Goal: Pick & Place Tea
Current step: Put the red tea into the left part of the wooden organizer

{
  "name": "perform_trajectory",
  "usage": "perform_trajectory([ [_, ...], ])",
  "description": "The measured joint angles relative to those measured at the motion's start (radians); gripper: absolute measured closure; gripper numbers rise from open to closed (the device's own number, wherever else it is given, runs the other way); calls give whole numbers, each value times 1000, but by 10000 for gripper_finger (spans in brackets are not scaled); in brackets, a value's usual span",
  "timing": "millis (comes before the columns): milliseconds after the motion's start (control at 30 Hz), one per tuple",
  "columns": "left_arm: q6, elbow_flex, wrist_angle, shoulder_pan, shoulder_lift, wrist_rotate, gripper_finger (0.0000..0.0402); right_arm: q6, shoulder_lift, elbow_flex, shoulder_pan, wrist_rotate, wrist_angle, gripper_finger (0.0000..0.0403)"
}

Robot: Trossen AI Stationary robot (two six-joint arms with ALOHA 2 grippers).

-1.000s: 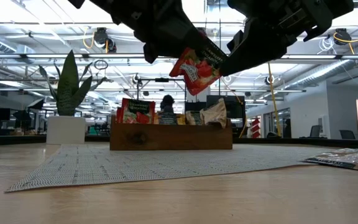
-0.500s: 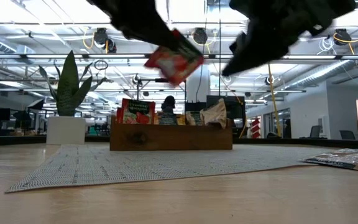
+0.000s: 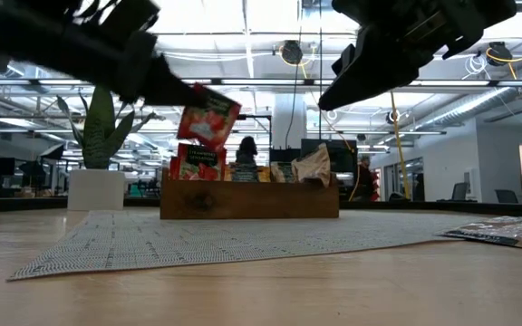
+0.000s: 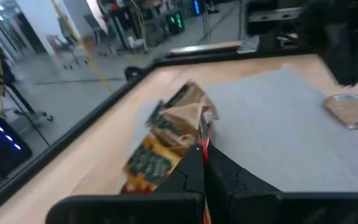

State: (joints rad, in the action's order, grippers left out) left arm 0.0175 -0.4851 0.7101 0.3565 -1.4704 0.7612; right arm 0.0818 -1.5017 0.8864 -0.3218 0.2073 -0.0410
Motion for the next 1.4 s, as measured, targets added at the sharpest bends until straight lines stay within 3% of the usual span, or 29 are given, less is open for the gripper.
perform_trajectory([
  [167,34,135,218,-17,0,10,401,0,0,0,-1,0,0,399],
  [300,29,170,236,-22,0,9,401,-8,0,0,-1,0,0,399],
  [567,24,170,237,-52,-10,-7,401,-18,0,0,-1,0,-19,399],
  [933,81,121,377,-101,-192,-12,401,-42,0,0,0,1,-48,399],
  [1400,202,102,387,-70,-231,165,401,-41,0,0,-1,0,-45,399],
])
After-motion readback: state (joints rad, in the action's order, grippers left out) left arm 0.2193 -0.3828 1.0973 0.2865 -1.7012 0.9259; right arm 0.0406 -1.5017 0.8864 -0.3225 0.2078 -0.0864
